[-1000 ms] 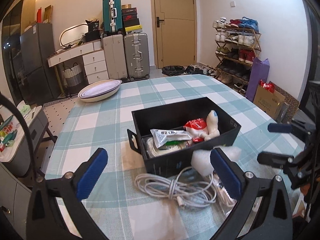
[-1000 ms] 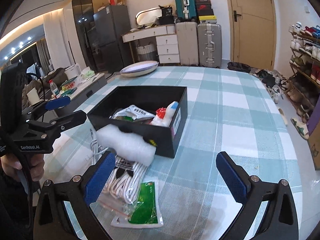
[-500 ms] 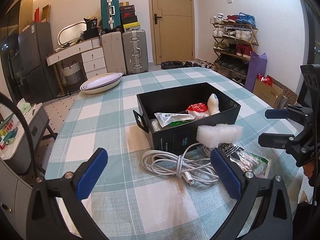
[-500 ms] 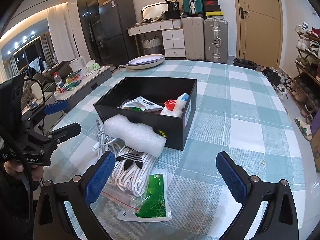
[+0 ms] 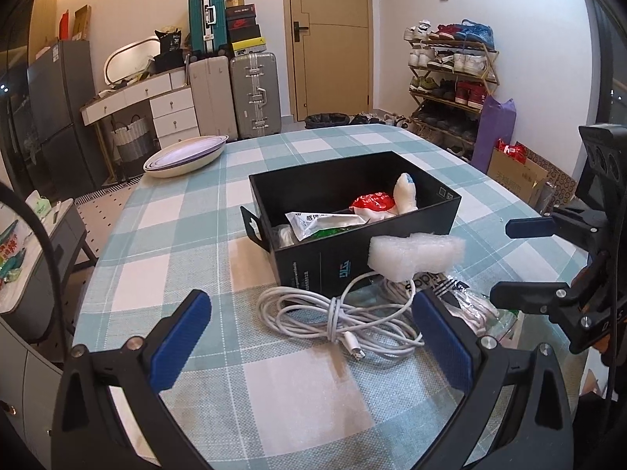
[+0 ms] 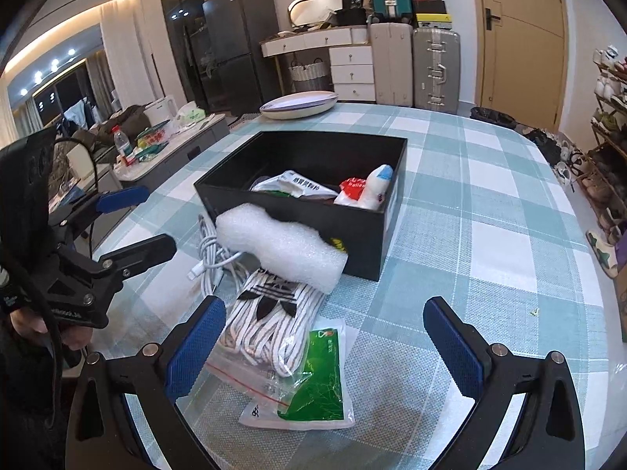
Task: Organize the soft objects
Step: 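Withdraw both open tools from the box toward the remaining items, then lower the right tool onto the green medicine sachet and close it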
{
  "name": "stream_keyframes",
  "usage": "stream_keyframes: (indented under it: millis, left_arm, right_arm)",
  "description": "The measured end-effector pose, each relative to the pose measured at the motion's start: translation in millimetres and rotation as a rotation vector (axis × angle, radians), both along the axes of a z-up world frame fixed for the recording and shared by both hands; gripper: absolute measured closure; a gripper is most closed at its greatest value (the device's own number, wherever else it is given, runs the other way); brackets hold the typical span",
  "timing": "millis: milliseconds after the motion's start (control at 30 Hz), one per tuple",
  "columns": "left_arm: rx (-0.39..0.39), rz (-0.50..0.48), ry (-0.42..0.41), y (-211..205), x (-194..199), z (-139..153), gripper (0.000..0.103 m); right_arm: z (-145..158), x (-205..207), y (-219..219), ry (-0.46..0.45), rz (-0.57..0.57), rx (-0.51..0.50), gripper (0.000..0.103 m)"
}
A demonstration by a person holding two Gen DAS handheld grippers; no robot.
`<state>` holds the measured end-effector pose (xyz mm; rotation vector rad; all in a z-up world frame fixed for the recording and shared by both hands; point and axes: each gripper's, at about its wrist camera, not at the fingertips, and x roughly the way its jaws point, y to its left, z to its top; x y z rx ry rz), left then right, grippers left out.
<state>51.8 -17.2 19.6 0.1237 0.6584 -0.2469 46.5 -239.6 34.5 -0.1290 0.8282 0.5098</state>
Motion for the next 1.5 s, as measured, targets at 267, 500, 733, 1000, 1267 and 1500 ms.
stream_keyframes:
  millis: [267,500,733,1000,1267,1500]
  left_arm:
    - [0.023,-0.011,0.015,-3,0,-10,0.000]
    - [0.025,-0.020,0.008,-4,-2,-8,0.000]
    - [0.028,-0.015,0.003,-2,-1,-7,0.000]
    - [0.033,-0.015,0.005,-3,-1,-9,0.000]
    - [0.029,-0.015,0.006,-2,-1,-10,0.000]
    - [0.030,-0.018,0.007,-2,0,-10,0.000]
  right_arm:
    - [-12,-4,5,0.044,0.053,-0.079,0.001]
    - [-6,-7,-15,0.028,0.026,-0.097,0.001]
    - [-20,10,-32,0.082,-0.071,-0.157,0.001]
    - [-34,3,-13,0.122,0.023,-0.171,0.001]
    - [-40,-3,2,0.153,0.084,-0.144,0.001]
    - [-41,-7,3,0.167,0.109,-0.156,0.001]
